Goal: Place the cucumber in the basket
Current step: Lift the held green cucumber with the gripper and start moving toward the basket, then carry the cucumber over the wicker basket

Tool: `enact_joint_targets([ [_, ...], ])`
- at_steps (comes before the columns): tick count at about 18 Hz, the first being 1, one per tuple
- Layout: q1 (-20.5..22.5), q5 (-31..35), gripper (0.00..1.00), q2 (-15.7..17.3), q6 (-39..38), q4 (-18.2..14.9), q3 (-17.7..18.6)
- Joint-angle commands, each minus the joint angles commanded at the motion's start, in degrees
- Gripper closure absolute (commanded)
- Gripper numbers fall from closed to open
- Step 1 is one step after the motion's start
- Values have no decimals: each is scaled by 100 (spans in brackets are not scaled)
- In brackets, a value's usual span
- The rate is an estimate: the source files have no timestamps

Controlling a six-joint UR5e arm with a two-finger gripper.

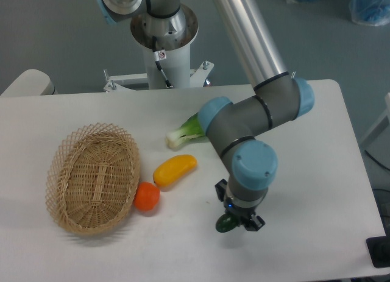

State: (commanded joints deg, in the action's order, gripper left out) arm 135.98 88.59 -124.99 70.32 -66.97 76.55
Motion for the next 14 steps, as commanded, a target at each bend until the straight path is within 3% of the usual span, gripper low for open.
enact_joint_targets([
  [2,-202,18,86,175,-54,-44,201],
  [8,-668,-18,86,1115,-54,-26,1247],
  [11,-949,-53,86,1432,-45,8,1748],
  [14,-1336,-70,86,1591,-176,-35,1889],
])
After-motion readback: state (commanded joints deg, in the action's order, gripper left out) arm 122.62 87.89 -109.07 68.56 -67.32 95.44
